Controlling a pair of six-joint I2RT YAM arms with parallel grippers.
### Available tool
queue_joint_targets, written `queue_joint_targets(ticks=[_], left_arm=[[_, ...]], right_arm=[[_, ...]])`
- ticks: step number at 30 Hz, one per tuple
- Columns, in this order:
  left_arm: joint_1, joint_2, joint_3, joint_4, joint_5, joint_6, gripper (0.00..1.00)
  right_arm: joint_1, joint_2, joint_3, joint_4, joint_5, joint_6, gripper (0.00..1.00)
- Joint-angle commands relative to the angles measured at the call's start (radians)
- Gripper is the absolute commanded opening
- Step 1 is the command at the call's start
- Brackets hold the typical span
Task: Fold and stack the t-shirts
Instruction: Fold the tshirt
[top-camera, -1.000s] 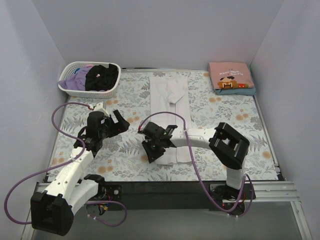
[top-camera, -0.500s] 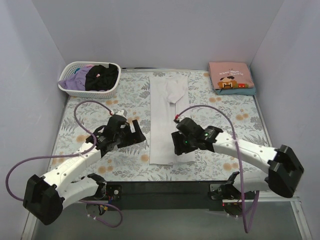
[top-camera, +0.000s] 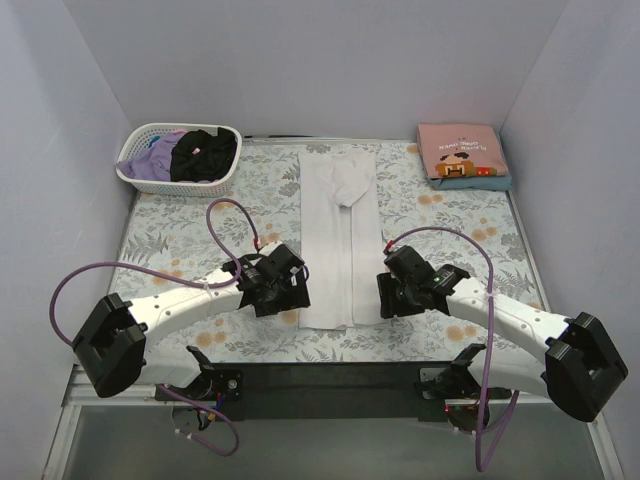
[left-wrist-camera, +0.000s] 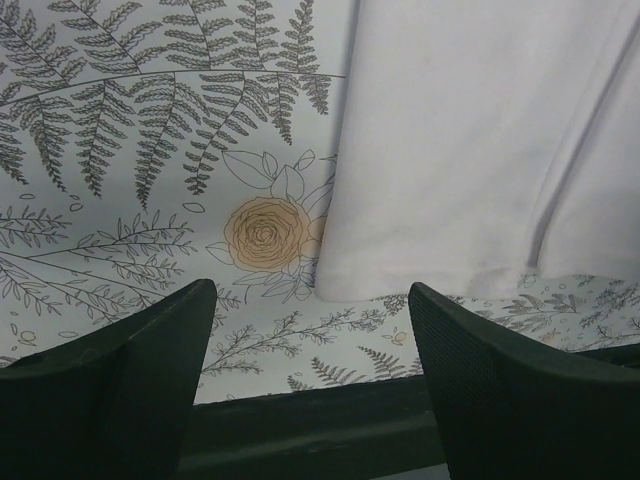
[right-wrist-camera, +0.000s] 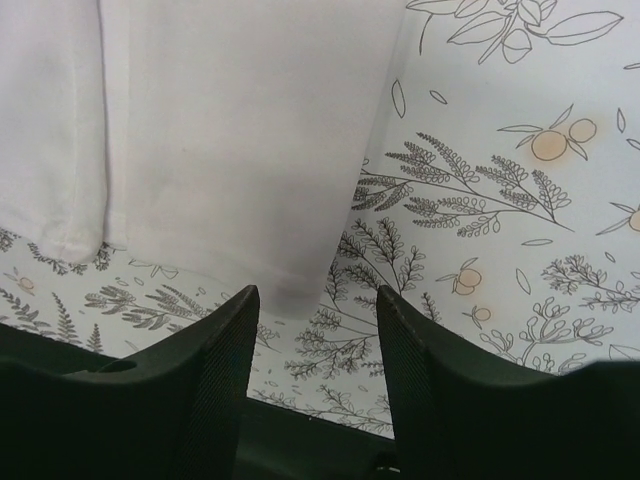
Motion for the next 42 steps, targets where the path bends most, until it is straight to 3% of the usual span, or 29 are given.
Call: queue_joint_targets(ticks=[1,7,17,24,37,42], left_arm=[[-0.033,0.023,0.046,-0.022,-0.055,-0.050,0.75],[-0.066,0.072,0.052,-0.023,-0.058,-0.072,0.72],[-0.115,0.147,0.069,-0.061,-0.054,-0.095,0.72],[-0.122,0.196,0.101,-0.084,-0.061,-0.098,0.71],[-0.139,0.289,0.129,-0.092,-0.066,-0.101,0.50],[-0.145,0.339,0.132,-0.097,-0.060,-0.105,0.36]], right_arm=[[-0.007,0.040,-0.033,0.070,-0.014,-0.016,0.57],[-0.008,0.097,-0.062,0.110,-0.052,-0.023,0.51],[-0.008,0.098,-0.129,0.066,-0.081,-0.028,0.34],[-0.007,0.112,-0.136,0.049,-0.083,-0.043,0.02],[-0.005,0.107,-0.142,0.063,-0.068,-0.046,0.01],[-0.005,0.115,-0.162,0.084,-0.083,-0.042,0.01]])
